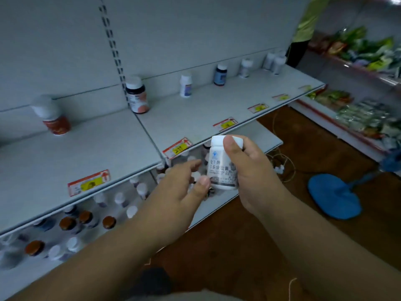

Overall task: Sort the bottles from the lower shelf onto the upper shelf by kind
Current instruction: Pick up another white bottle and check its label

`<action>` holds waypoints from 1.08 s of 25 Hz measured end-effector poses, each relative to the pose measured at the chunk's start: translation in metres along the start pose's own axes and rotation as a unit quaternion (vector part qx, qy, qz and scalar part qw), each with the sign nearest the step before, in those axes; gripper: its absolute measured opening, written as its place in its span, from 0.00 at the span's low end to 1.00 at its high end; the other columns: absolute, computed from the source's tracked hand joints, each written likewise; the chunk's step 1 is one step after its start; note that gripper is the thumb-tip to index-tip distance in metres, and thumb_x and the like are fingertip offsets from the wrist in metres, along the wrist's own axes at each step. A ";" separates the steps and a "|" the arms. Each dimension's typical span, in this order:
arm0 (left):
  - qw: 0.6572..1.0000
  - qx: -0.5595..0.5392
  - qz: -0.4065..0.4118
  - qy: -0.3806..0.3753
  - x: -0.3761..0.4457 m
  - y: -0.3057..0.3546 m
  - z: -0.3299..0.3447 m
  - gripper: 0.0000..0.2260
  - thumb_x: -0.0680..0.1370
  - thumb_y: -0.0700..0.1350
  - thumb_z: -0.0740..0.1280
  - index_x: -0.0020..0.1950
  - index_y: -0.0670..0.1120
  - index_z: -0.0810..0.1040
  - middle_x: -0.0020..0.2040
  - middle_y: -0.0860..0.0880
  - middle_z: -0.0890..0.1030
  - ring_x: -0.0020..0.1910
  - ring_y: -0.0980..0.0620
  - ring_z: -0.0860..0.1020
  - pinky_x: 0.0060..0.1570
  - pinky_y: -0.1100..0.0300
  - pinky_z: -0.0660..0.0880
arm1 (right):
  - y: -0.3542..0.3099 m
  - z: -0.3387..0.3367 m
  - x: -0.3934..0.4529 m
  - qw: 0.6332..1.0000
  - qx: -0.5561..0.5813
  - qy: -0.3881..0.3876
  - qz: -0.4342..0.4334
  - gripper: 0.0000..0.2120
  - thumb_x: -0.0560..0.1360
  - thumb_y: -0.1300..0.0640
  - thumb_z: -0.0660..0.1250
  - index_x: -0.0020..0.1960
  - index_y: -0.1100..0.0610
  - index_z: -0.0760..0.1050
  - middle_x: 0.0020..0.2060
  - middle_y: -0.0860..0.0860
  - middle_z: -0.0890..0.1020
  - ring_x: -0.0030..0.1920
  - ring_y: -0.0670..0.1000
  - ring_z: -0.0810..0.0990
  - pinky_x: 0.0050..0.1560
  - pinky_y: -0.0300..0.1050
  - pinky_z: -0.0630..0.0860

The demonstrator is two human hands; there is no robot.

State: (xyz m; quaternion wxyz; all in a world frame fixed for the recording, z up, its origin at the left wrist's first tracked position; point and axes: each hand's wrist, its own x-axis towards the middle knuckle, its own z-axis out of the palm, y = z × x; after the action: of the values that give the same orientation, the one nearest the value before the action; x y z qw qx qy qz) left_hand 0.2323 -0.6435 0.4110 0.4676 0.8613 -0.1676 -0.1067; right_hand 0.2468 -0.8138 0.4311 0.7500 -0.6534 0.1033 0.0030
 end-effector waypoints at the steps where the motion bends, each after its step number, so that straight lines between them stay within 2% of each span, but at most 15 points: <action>1: 1.000 0.007 0.001 -0.017 0.023 0.006 0.010 0.35 0.72 0.74 0.44 0.75 0.61 0.60 0.71 0.62 0.66 0.64 0.66 0.66 0.57 0.67 0.66 | -0.002 -0.019 0.015 1.000 0.009 0.018 0.001 0.26 0.65 0.41 0.68 0.58 0.55 0.76 0.44 0.53 0.84 0.44 0.51 0.85 0.40 0.50 0.82; 3: 0.999 0.016 0.014 -0.043 0.064 0.013 0.025 0.35 0.71 0.74 0.44 0.75 0.61 0.60 0.70 0.62 0.68 0.62 0.67 0.68 0.55 0.69 0.67 | -0.004 -0.047 0.041 0.999 0.020 0.046 0.001 0.27 0.66 0.42 0.68 0.59 0.57 0.76 0.46 0.57 0.84 0.46 0.54 0.84 0.43 0.52 0.83; 6: 0.993 0.000 0.045 -0.108 0.149 0.026 0.055 0.28 0.75 0.71 0.46 0.71 0.62 0.65 0.64 0.62 0.73 0.58 0.69 0.71 0.50 0.73 0.68 | -0.012 -0.094 0.087 0.992 0.008 0.124 -0.007 0.27 0.65 0.41 0.69 0.58 0.56 0.76 0.50 0.59 0.84 0.52 0.59 0.84 0.52 0.60 0.82; 10: 0.981 -0.008 0.120 -0.153 0.247 0.069 0.111 0.31 0.74 0.72 0.47 0.70 0.59 0.68 0.60 0.60 0.76 0.58 0.62 0.75 0.56 0.55 0.76 | -0.037 -0.170 0.125 0.977 -0.013 0.210 -0.037 0.26 0.64 0.40 0.71 0.57 0.54 0.76 0.49 0.57 0.83 0.52 0.59 0.84 0.51 0.59 0.82; 11: 0.978 -0.005 0.127 -0.166 0.265 0.081 0.124 0.30 0.74 0.72 0.48 0.69 0.59 0.68 0.60 0.61 0.76 0.58 0.63 0.75 0.55 0.55 0.76 | -0.044 -0.191 0.129 0.972 -0.020 0.229 -0.049 0.26 0.64 0.40 0.71 0.57 0.54 0.76 0.48 0.56 0.83 0.50 0.57 0.84 0.49 0.56 0.83; 14: 0.967 0.002 0.145 -0.208 0.321 0.118 0.175 0.22 0.76 0.70 0.49 0.65 0.64 0.66 0.58 0.68 0.72 0.56 0.74 0.70 0.51 0.72 0.68 | -0.060 -0.269 0.154 0.956 -0.019 0.281 -0.081 0.26 0.64 0.41 0.71 0.58 0.53 0.75 0.45 0.52 0.82 0.43 0.48 0.84 0.40 0.45 0.83; 16: 0.968 0.014 0.148 -0.204 0.357 0.143 0.213 0.24 0.75 0.70 0.48 0.68 0.64 0.64 0.58 0.69 0.69 0.53 0.77 0.68 0.48 0.75 0.64 | -0.065 -0.324 0.179 0.953 -0.017 0.292 -0.085 0.26 0.63 0.40 0.71 0.57 0.52 0.75 0.45 0.51 0.82 0.43 0.49 0.85 0.41 0.47 0.83; 19: 0.976 0.009 0.118 -0.181 0.405 0.169 0.262 0.33 0.72 0.70 0.48 0.74 0.59 0.63 0.65 0.64 0.69 0.57 0.68 0.70 0.49 0.73 0.65 | -0.074 -0.393 0.222 0.962 -0.032 0.262 -0.074 0.24 0.64 0.40 0.72 0.56 0.50 0.76 0.47 0.52 0.83 0.47 0.52 0.85 0.45 0.52 0.84; 21: 0.982 0.013 0.096 -0.163 0.434 0.184 0.288 0.34 0.72 0.71 0.48 0.74 0.59 0.62 0.69 0.60 0.70 0.61 0.63 0.71 0.54 0.67 0.69 | -0.087 -0.435 0.253 0.972 -0.055 0.221 -0.054 0.19 0.70 0.45 0.73 0.57 0.50 0.76 0.49 0.50 0.83 0.48 0.50 0.84 0.45 0.47 0.84; 24: 0.991 0.030 0.057 -0.118 0.482 0.202 0.310 0.32 0.73 0.71 0.47 0.74 0.60 0.62 0.70 0.58 0.70 0.64 0.59 0.71 0.60 0.57 0.71 | -0.111 -0.483 0.312 0.985 -0.075 0.150 -0.050 0.15 0.72 0.51 0.74 0.57 0.50 0.76 0.49 0.49 0.83 0.47 0.47 0.84 0.42 0.42 0.82; 27: 0.996 0.046 0.028 -0.066 0.525 0.204 0.315 0.32 0.73 0.73 0.45 0.73 0.61 0.62 0.69 0.60 0.70 0.63 0.61 0.70 0.60 0.58 0.70 | -0.123 -0.501 0.378 0.993 -0.074 0.085 -0.040 0.18 0.74 0.52 0.72 0.62 0.52 0.75 0.51 0.49 0.83 0.48 0.45 0.85 0.43 0.41 0.82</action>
State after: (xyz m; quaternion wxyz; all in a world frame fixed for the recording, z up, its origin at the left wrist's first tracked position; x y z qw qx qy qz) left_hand 0.5699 -1.1926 0.3983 0.4186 0.8677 -0.2272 -0.1423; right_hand 0.5578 -1.3723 0.4291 0.6878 -0.7083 0.1400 -0.0749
